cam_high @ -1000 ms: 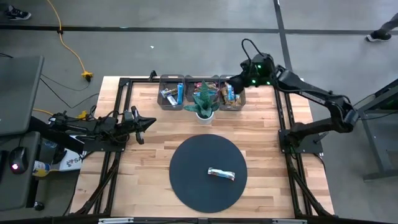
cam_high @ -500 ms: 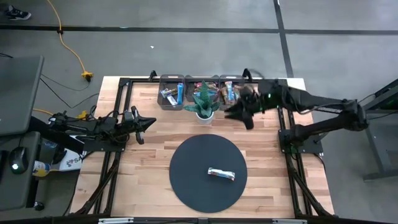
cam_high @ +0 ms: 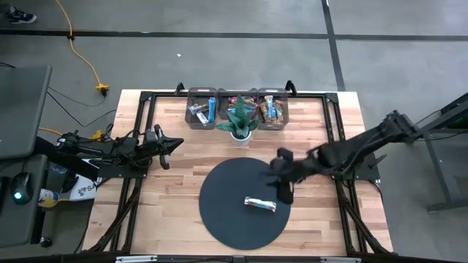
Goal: Pick and place Granola Bars by type
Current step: Put the orange granola bar into the right black bin
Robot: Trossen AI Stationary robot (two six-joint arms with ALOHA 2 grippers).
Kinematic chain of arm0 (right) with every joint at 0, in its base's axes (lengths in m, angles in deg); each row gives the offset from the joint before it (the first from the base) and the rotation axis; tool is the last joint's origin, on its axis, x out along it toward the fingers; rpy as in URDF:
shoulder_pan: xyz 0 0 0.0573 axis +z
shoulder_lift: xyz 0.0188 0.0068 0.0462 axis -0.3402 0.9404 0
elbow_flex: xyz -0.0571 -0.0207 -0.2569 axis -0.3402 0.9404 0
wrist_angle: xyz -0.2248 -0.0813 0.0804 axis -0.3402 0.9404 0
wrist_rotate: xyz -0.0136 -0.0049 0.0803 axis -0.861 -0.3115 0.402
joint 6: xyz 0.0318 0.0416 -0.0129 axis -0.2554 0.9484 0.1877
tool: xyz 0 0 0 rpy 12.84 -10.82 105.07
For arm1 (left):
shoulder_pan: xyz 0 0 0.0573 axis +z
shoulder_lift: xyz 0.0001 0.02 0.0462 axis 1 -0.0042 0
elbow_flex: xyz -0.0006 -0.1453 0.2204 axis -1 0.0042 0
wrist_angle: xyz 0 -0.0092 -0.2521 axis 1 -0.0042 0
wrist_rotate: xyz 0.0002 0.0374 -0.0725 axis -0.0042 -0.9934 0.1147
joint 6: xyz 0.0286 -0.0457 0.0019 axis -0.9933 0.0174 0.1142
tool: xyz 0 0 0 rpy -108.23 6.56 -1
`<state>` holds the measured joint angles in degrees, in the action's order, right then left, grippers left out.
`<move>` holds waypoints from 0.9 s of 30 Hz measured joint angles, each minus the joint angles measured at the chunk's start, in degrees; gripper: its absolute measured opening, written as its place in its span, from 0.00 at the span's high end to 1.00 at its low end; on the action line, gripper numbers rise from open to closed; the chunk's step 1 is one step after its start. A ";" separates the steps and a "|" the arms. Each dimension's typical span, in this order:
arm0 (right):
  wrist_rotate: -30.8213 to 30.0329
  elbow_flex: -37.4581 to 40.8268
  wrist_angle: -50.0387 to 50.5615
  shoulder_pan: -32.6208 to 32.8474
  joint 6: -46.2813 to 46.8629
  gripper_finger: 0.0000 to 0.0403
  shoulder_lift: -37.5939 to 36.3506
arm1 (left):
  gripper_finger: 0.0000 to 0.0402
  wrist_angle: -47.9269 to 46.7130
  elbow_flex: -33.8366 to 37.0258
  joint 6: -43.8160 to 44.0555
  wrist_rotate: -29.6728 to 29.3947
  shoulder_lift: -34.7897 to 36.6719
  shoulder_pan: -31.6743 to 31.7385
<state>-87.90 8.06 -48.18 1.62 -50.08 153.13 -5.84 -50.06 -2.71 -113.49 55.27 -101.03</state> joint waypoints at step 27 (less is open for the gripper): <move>3.55 -0.02 -8.45 6.52 6.57 0.47 24.93 | 1.00 0.00 0.02 0.00 0.04 -0.02 0.00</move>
<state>-84.36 8.04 -56.63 8.14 -43.52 178.06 -5.84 -50.04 -2.71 -113.44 55.25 -101.03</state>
